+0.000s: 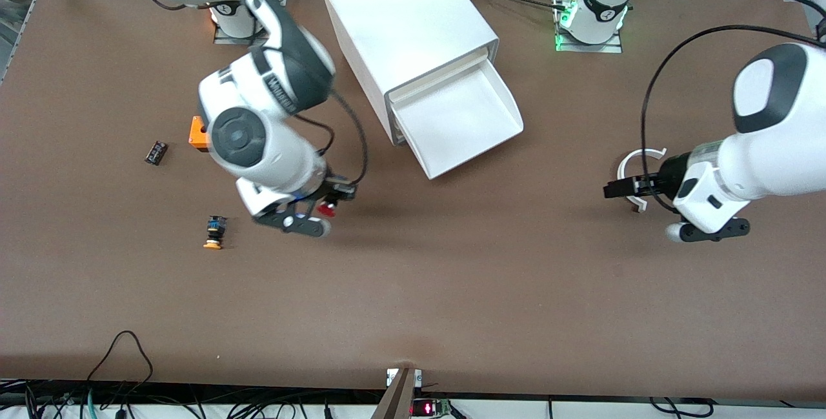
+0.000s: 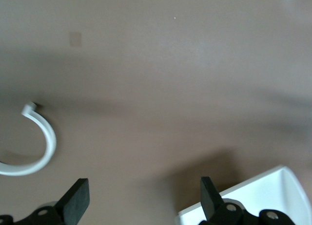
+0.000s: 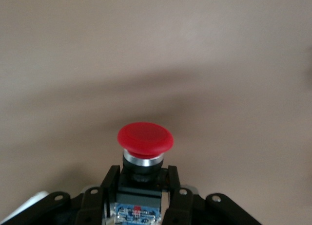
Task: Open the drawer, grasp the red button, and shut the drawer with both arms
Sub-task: 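Lift the red button out with the right gripper while the left gripper withdraws, then push the drawer shut with the left gripper while the right gripper carries the button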
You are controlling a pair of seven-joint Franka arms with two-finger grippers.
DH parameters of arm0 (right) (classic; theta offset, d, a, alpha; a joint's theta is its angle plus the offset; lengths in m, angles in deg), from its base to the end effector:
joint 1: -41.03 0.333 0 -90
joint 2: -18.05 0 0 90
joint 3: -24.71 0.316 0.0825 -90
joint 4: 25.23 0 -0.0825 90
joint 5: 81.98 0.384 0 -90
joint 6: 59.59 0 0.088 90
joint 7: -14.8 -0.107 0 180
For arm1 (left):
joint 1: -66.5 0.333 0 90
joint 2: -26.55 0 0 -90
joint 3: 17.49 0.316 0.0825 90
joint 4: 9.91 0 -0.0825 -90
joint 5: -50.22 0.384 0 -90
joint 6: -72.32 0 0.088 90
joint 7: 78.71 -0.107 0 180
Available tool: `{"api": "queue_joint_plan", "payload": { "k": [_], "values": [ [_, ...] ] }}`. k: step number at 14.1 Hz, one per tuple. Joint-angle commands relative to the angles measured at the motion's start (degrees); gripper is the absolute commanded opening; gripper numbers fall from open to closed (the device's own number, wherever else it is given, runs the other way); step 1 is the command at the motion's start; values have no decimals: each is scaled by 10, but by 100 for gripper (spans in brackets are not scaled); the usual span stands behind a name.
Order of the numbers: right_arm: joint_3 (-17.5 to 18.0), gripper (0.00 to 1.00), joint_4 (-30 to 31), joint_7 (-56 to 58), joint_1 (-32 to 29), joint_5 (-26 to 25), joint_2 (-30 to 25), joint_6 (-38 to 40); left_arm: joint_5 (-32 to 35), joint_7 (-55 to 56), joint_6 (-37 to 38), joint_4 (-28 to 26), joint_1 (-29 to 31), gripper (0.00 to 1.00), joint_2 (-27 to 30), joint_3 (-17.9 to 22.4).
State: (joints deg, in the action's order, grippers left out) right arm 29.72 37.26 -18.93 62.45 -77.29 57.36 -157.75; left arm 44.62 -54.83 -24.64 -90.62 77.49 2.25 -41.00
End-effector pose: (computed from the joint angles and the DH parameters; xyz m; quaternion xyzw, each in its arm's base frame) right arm 0.6657 0.3180 0.4171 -0.9940 0.0795 0.0604 0.0438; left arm 0.6568 -0.1097 0.4702 0.9829 0.1182 -0.0910 0.1079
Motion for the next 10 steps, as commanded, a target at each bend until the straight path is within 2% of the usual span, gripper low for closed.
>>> {"api": "queue_joint_plan", "payload": {
  "k": [1, 3, 5, 7, 10],
  "values": [
    [2, 0, 52, 114, -55, -1, -20, -14, 2, 111, -105, -120, -27, 100, 38, -9],
    [1, 0, 87, 171, -85, -4, -16, -46, 21, 243, -209, -186, -68, 100, 36, -12],
    [1, 0, 139, 204, -103, -25, -14, -110, 42, 288, -265, -229, -105, 100, 31, -12],
    [1, 0, 186, 233, -119, -42, -6, -172, 57, 307, -293, -262, -134, 100, 26, -11],
    [1, 0, 218, 276, -135, -42, 16, -228, 57, 328, -294, -277, -167, 100, 9, -13]
  ]
}}
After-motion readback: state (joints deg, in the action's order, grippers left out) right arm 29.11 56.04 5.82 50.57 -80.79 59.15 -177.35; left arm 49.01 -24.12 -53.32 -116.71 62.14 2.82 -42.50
